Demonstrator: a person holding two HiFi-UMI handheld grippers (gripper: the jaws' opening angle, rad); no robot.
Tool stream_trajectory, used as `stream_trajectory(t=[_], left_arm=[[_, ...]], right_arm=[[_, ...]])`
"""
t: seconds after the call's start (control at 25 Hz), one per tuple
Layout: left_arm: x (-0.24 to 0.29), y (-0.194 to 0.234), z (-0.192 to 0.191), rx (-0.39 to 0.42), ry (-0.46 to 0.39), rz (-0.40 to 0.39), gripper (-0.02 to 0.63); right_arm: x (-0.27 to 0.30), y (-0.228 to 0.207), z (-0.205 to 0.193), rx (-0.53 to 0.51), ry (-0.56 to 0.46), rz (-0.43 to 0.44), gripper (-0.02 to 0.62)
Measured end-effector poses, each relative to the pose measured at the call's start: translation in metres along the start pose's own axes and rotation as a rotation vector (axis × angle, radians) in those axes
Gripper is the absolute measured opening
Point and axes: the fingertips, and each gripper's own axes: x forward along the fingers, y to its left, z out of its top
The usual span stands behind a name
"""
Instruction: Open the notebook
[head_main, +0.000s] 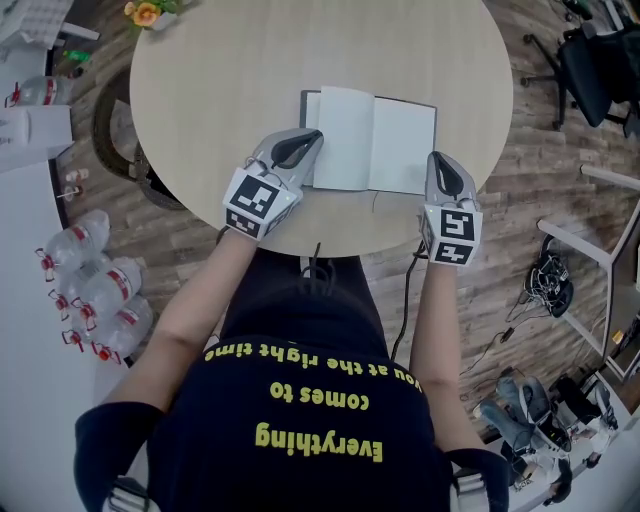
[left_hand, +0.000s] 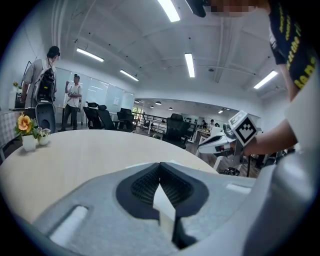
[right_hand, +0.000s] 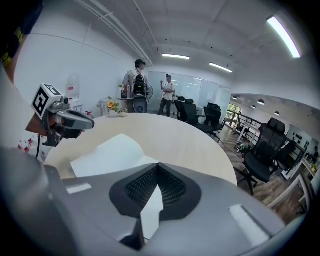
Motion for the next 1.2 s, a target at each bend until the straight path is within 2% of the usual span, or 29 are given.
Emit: stream_trajectory(t=[0.56,0.92,1.12,1.2], left_arm=[[-0.030,0.000,0.056,0.063,-0.111,0.050,0.003],[-0.046,0.002,0.106,0.101,-0.201,0.085,0.003],[-0.058,0.002,0.134,0.119,-0.251,0.101,0.003],[-0.062,0.002,0.144,0.137,-0.266,0.107,0.003]], right_arm=[[-0.045,0.014,0.073,0.015,-0.195,0.008,0.012],[-0.075,0.015,0.133,-0.004,-0.336,0.022,0.012],[-0.098,0.017,0.172,0.073,-0.447,0.078,0.012],[-0.108,0.017,0.188,0.068,-0.491,0.085,0.012]])
